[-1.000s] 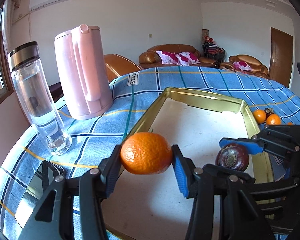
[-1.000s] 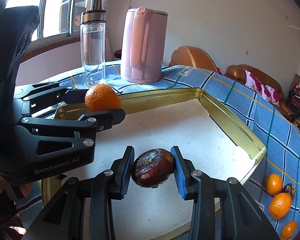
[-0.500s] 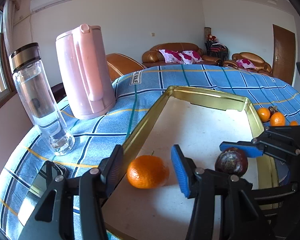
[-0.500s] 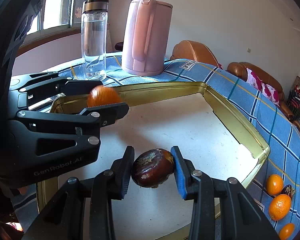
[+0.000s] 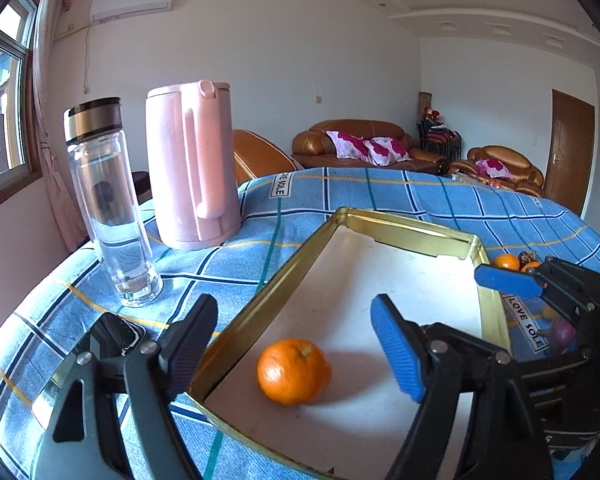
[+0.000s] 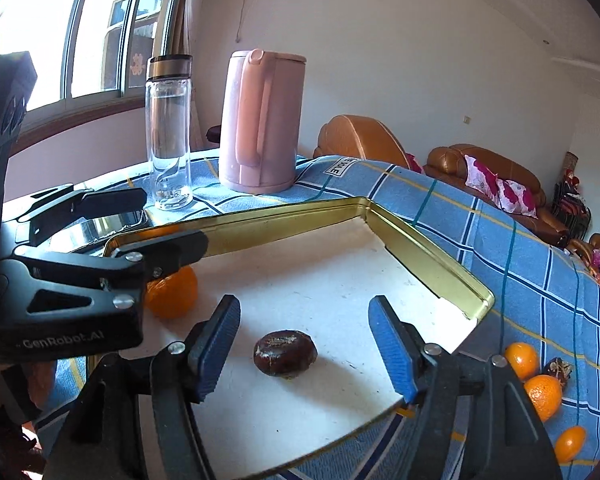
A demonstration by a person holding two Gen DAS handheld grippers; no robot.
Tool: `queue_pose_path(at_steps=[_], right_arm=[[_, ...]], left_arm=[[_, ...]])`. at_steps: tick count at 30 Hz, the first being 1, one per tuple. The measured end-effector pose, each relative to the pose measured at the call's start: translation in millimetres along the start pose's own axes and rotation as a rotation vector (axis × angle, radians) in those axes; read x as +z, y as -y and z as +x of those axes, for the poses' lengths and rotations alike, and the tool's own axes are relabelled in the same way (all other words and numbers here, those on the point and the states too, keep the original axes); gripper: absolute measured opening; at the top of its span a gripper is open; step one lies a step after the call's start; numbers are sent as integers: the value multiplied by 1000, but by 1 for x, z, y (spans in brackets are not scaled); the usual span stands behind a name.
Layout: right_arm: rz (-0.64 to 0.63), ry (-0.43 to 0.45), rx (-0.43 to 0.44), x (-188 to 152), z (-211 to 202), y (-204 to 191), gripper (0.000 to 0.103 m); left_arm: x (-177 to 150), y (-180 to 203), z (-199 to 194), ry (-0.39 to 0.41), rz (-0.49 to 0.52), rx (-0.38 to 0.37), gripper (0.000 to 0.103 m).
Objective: Organize fruits
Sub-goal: 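Open both tools to drop the fruits into the tray, then withdraw, then grasp the red onion with the left tool while the right tool grasps another brown fruit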
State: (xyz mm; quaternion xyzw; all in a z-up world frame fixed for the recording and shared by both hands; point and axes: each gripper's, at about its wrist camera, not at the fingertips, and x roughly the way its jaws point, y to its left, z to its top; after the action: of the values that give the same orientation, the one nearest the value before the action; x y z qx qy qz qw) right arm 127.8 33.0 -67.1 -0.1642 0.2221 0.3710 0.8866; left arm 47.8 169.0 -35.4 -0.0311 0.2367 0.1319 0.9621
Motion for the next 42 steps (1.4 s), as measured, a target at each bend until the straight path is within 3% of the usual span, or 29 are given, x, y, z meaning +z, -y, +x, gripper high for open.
queue_pose_path(at_steps=[3, 13, 23, 32, 37, 39, 42], right_arm=[[12, 40, -27, -4, -24, 8, 68], [41, 142, -165, -50, -125, 44, 76], [184, 53, -229, -111, -144, 96, 76], [165, -77, -204, -124, -124, 101, 75], [136, -182, -170, -128, -107, 97, 61], [132, -226, -165, -130, -100, 96, 44], [137, -215, -161, -132, -103, 97, 42]], left_arm=[[3, 2, -16, 42, -17, -6, 96], [5, 54, -48, 91, 41, -125, 101], [-9, 128, -50, 52, 170, -242, 103], [-20, 163, -36, -9, 225, -284, 103], [-25, 170, -30, -35, 240, -292, 103], [-26, 173, -29, -42, 246, -300, 103], [-27, 179, -29, -46, 257, -314, 103]])
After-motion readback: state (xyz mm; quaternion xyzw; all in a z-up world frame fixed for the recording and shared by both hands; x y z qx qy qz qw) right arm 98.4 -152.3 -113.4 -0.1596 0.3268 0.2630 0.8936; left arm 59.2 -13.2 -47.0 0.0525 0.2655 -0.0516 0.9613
